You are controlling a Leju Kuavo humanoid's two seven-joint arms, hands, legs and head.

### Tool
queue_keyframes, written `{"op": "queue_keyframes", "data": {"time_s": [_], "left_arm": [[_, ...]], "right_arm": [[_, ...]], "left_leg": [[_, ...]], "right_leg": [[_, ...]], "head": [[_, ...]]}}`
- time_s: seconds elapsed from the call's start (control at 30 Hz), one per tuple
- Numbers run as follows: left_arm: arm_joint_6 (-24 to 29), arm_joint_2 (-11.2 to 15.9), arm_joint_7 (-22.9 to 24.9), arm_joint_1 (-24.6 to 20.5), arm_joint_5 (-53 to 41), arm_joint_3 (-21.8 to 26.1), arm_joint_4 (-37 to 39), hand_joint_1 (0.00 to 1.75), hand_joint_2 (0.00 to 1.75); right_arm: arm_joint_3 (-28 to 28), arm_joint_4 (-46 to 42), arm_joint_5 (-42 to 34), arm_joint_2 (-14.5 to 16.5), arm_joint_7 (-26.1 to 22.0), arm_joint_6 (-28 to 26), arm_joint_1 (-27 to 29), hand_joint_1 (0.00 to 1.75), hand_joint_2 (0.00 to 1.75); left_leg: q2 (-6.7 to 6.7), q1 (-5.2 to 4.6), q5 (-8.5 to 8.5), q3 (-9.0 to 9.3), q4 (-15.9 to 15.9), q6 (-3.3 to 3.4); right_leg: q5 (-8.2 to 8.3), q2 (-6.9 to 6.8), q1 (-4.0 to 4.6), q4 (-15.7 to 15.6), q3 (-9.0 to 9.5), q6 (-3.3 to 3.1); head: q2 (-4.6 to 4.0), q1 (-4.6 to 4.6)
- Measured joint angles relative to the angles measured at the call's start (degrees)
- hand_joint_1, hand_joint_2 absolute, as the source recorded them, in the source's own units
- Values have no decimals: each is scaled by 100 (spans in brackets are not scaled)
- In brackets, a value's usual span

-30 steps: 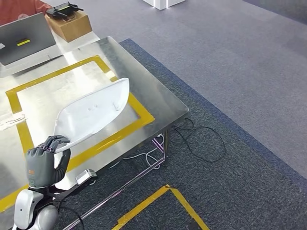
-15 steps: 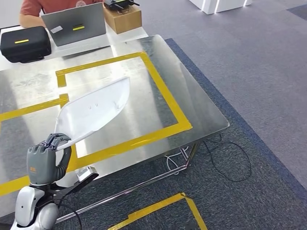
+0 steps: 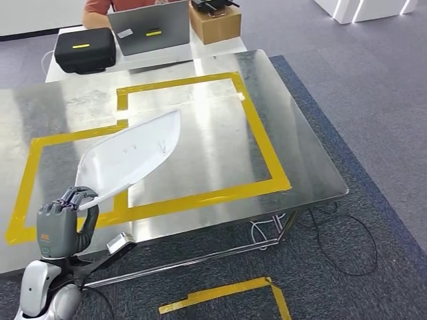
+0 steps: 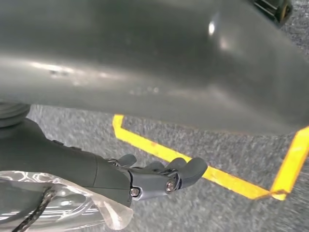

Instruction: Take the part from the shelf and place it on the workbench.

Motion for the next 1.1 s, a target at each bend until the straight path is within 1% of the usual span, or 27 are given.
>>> {"op": "queue_keyframes", "data": {"time_s": [0.03, 0.07, 0.1, 0.13, 0.17, 0.2, 0.23, 0.27, 0.3, 0.33, 0.37, 0.4, 0.43, 0.47, 0.5, 0.53, 0.57, 0.6, 0.63, 0.7, 0.73, 0.8, 0.9, 0.93, 1.03, 1.07, 1.1], "left_arm": [[-1, 3, 0, -14, -1, -13, 1, 175, 175], [-1, 6, 0, -30, -1, -28, 2, 175, 175], [-2, 11, 1, -45, -1, -44, 3, 175, 175], [-2, 20, 1, -54, -2, -60, 7, 175, 175], [-2, 27, 2, -58, -2, -73, 10, 175, 175], [-2, 35, 3, -68, -3, -85, 14, 175, 175], [-3, 39, 5, -86, -4, -103, 20, 175, 175], [-4, 36, 8, -108, -5, -124, 27, 175, 175], [-6, 34, 11, -133, -6, -155, 39, 175, 175], [-8, 32, 13, -150, -8, -192, 54, 175, 175], [-12, 31, 13, -156, -12, -228, 73, 175, 175], [-17, 33, 13, -158, -18, -264, 93, 175, 175], [-21, 35, 13, -159, -23, -295, 113, 175, 175], [-25, 36, 13, -162, -27, -320, 130, 175, 175], [-27, 38, 13, -167, -28, -343, 143, 175, 175], [-28, 42, 13, -177, -28, -356, 151, 175, 175], [-30, 45, 13, -190, -28, -366, 158, 175, 175], [-32, 52, 13, -203, -29, -374, 167, 175, 175], [-34, 60, 13, -217, -32, -384, 176, 175, 175], [-48, 71, 10, -265, -48, -432, 209, 175, 175], [-66, 73, 8, -309, -58, -476, 236, 175, 175], [-106, 73, 3, -437, -70, -587, 330, 175, 175], [-137, 71, -3, -666, -98, -762, 609, 175, 175], [-137, 69, -1, -747, -114, -818, 743, 175, 175], [-103, 55, 69, -1019, -172, -952, 1229, 175, 175], [-91, 48, 113, -1109, -188, -980, 1405, 175, 175], [-84, 40, 159, -1197, -199, -998, 1586, 175, 175]], "right_arm": [[2, 0, 3, -1, 0, 3, -8, 0, 0], [3, 0, 4, -1, 1, 6, -14, 0, 0], [3, 0, 4, -1, 1, 12, -19, 0, 0], [4, 0, 5, 0, 2, 19, -26, 0, 0], [4, 0, 6, 1, 2, 23, -33, 0, 0], [5, 0, 6, 1, 1, 26, -42, 0, 0], [5, 0, 3, 1, -2, 32, -48, 0, 0], [5, 0, -11, 0, -9, 51, -50, 0, 0], [5, 0, -34, -1, -21, 80, -44, 0, 0], [5, 0, -61, -3, -34, 112, -36, 0, 0], [4, 0, -87, -4, -50, 145, -27, 0, 0], [4, 0, -104, -6, -64, 167, -22, 0, 0], [3, 0, -113, -7, -74, 179, -23, 0, 0], [3, 0, -119, -8, -81, 186, -25, 0, 0], [3, 0, -123, -9, -86, 189, -29, 0, 0], [3, 0, -125, -10, -90, 192, -34, 0, 0], [3, -1, -126, -11, -93, 198, -37, 0, 0], [3, -1, -126, -10, -97, 204, -37, 0, 0], [3, -1, -126, -10, -99, 209, -34, 0, 0], [3, -1, -118, -11, -102, 219, -31, 0, 0], [3, 0, -109, -13, -102, 231, -40, 0, 0], [3, 0, -79, -13, -98, 278, -75, 0, 0], [7, 0, -26, -11, -80, 333, -131, 0, 0], [9, 0, -14, -11, -68, 349, -149, 0, 0], [16, 0, 2, -13, -33, 399, -197, 0, 0], [21, 0, 4, -13, -28, 411, -209, 0, 0], [31, 0, 6, -12, -25, 419, -217, 0, 0]], "left_leg": [[110, -29, 87, 161, -305, 40], [186, -56, 108, 242, -469, 73], [193, -75, 82, 251, -506, 97], [125, -76, 96, 244, -522, 119], [64, -59, 110, 253, -550, 143], [8, -40, 126, 269, -585, 171], [-42, -20, 146, 285, -621, 205], [-85, 0, 160, 299, -645, 230], [-130, 1, 160, 298, -650, 249], [-174, 2, 158, 296, -647, 263], [-219, 2, 153, 299, -645, 266], [-257, 4, 146, 306, -642, 262], [-288, 10, 137, 317, -637, 251], [-313, 19, 121, 333, -629, 230], [-334, 25, 100, 346, -616, 202], [-352, 19, 76, 343, -585, 169], [-367, 9, 57, 332, -557, 140], [-378, -6, 49, 315, -531, 146], [-386, -20, 44, 303, -512, 174], [-389, -22, 50, 309, -518, 253], [-389, -20, 51, 317, -527, 268], [-388, -16, 56, 331, -551, 271], [-388, -14, 68, 342, -576, 242], [-388, -11, 71, 343, -580, 216], [-388, 8, 72, 343, -588, 94], [-388, 11, 72, 342, -589, 68], [-388, 12, 71, 341, -589, 58]], "right_leg": [[-18, -60, 14, -1, 19, 20], [-32, -116, 27, -3, 34, 44], [-43, -171, 35, -11, 45, 69], [-50, -229, 39, -23, 63, 97], [-70, -236, 33, -27, 68, 129], [-117, -150, 24, 14, 54, 159], [-213, -7, 16, 162, -15, 187], [-355, 172, 4, 430, -153, 208], [-527, 317, 0, 820, -349, 224], [-676, 383, -2, 1229, -573, 238], [-744, 406, -4, 1529, -756, 252], [-705, 411, -7, 1644, -860, 264], [-547, 411, -14, 1511, -842, 272], [-310, 411, -25, 1172, -717, 279], [-95, 423, -42, 759, -548, 289], [50, 447, -53, 392, -373, 288], [126, 467, -65, 148, -256, 275], [130, 487, -72, 46, -204, 261], [125, 496, -71, 25, -185, 242], [129, 499, -64, 30, -192, 228], [124, 501, -57, 30, -191, 221], [115, 502, -46, 31, -187, 199], [105, 496, -37, 35, -183, 165], [104, 495, -34, 37, -183, 160], [103, 496, -22, 43, -185, 156], [104, 496, -20, 44, -184, 155], [104, 495, -20, 44, -184, 155]], "head": [[0, 2], [0, 4], [0, 6], [0, 4], [0, 5], [0, 9], [0, 17], [0, 31], [0, 42], [0, 50], [0, 53], [0, 54], [0, 54], [0, 54], [0, 55], [0, 57], [0, 55], [0, 55], [0, 52], [0, 48], [0, 47], [0, 46], [0, 48], [0, 48], [0, 50], [0, 50], [0, 51]]}}
